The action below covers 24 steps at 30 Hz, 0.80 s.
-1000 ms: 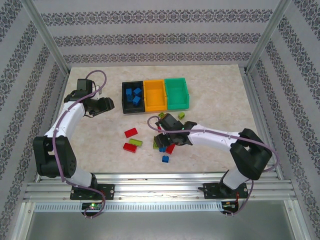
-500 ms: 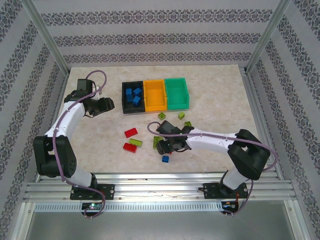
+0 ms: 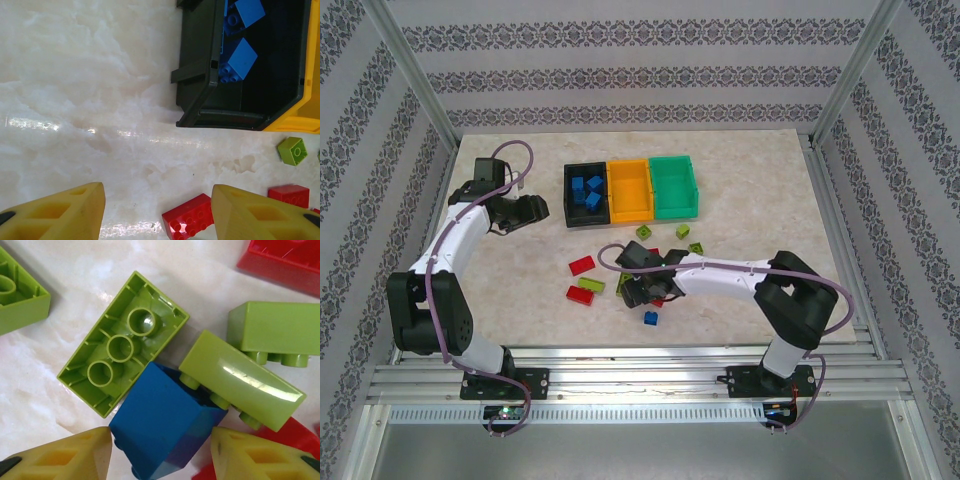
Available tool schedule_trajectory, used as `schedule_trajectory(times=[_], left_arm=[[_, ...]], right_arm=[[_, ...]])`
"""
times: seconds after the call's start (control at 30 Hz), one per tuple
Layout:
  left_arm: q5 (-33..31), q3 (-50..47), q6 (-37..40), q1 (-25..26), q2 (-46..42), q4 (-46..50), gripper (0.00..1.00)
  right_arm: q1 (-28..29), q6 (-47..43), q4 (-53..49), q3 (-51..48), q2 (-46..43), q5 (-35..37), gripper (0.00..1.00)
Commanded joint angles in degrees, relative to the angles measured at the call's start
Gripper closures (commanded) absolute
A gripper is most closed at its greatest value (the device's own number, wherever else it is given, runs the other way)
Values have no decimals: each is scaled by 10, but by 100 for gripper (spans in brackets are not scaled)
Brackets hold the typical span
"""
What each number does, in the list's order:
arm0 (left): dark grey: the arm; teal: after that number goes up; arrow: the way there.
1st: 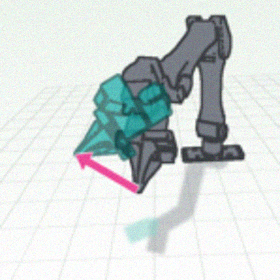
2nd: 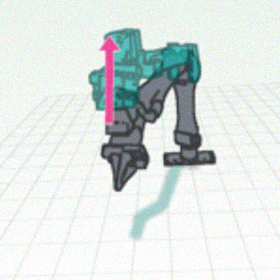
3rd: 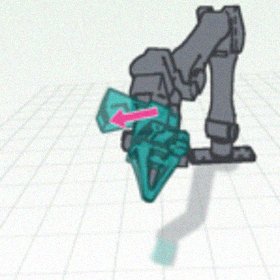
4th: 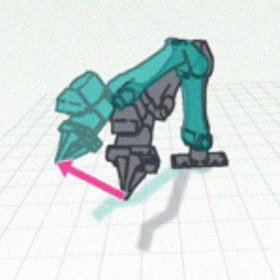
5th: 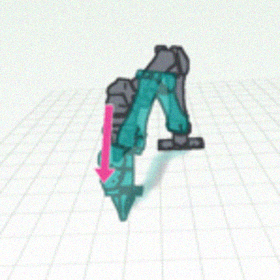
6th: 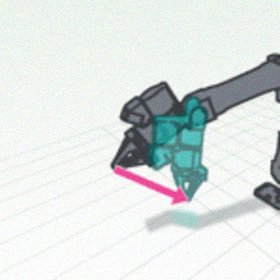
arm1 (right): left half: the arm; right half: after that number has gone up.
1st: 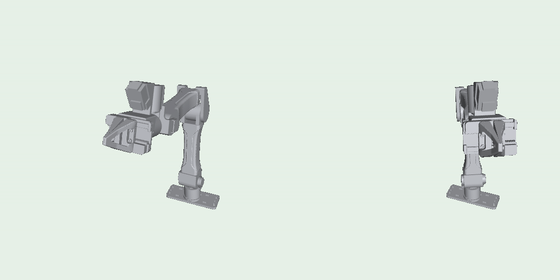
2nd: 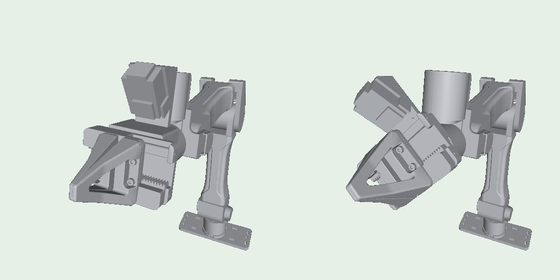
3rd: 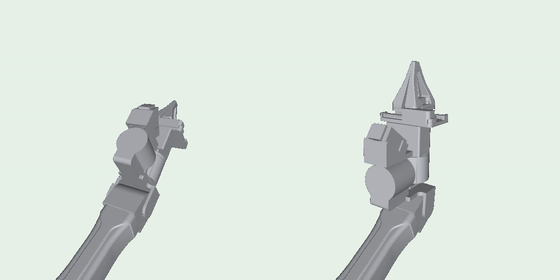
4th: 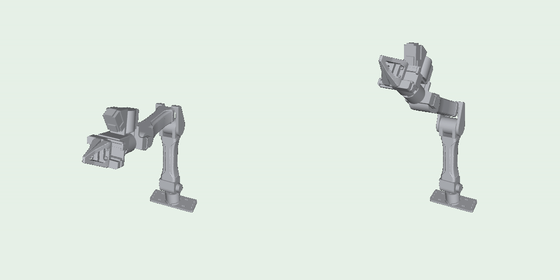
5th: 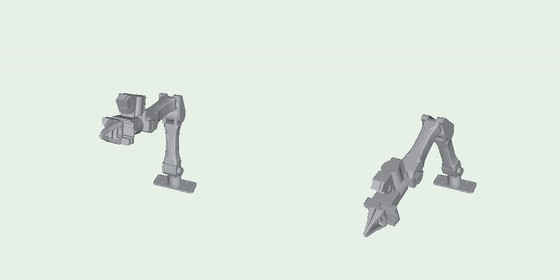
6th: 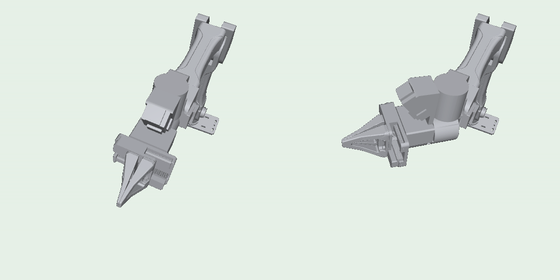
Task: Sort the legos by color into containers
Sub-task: Pick up the lego from the bottom-center of the table.
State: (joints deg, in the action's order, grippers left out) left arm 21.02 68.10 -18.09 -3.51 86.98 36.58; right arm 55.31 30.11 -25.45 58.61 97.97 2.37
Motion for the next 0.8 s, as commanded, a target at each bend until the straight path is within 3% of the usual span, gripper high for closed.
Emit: schedule_trajectory(times=[0.0, 0.23, 0.4, 0.53, 0.77], left_arm=[[7, 8, 3, -5, 0, -9, 41], [7, 8, 3, -5, 2, -9, 41], [7, 7, 4, -5, 2, -7, 41], [10, 9, 2, -5, 1, -10, 41], [13, 8, 3, -5, 1, -11, 41]], right_arm=[[5, -4, -22, 23, 23, 15, 44], [7, -8, -23, 46, 58, 7, 42], [6, -15, -27, 44, 58, 13, 50], [6, -27, -27, 39, 32, 16, 68], [-15, -60, -7, 66, -15, 18, 70]])
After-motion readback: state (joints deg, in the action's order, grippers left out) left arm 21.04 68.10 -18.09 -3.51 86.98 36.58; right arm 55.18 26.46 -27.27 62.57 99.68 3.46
